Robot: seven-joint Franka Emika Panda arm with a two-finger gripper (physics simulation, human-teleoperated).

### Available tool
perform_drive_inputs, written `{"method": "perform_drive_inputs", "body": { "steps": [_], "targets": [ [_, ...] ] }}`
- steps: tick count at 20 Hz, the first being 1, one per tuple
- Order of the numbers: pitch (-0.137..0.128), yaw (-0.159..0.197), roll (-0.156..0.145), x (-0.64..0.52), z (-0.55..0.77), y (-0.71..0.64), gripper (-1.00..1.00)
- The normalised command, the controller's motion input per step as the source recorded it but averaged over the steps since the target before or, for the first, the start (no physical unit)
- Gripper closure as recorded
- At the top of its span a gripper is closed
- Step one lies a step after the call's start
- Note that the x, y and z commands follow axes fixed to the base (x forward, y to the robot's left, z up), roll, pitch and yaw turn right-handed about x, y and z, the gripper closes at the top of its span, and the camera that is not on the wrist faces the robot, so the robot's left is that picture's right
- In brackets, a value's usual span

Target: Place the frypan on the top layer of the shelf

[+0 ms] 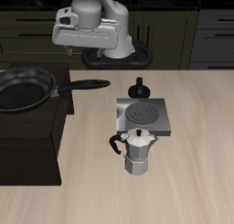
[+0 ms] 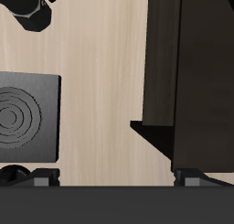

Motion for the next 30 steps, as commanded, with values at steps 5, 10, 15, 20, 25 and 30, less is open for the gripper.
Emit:
{"method": "perform_drive_inputs", "body": {
  "steps": [5, 10, 15, 20, 25, 30],
  "targets": [
    [0.001, -0.010, -0.047, 0.10, 0.06, -0.35, -1.00],
    [-0.013, 0.009, -0.019, -0.03, 0.05, -0.19, -1.00],
    [-0.004, 0.011, -0.015, -0.07, 0.08, -0.15, -1.00],
    [-0.010, 0.000, -0.020, -0.01, 0.18, -0.12, -1.00],
    [-0.023, 0.008, -0.004, -0.03, 0.17, -0.07, -1.00],
    [0.000, -0.016, -0.002, 0.12, 0.20, -0.20, -1.00]
  ]
}}
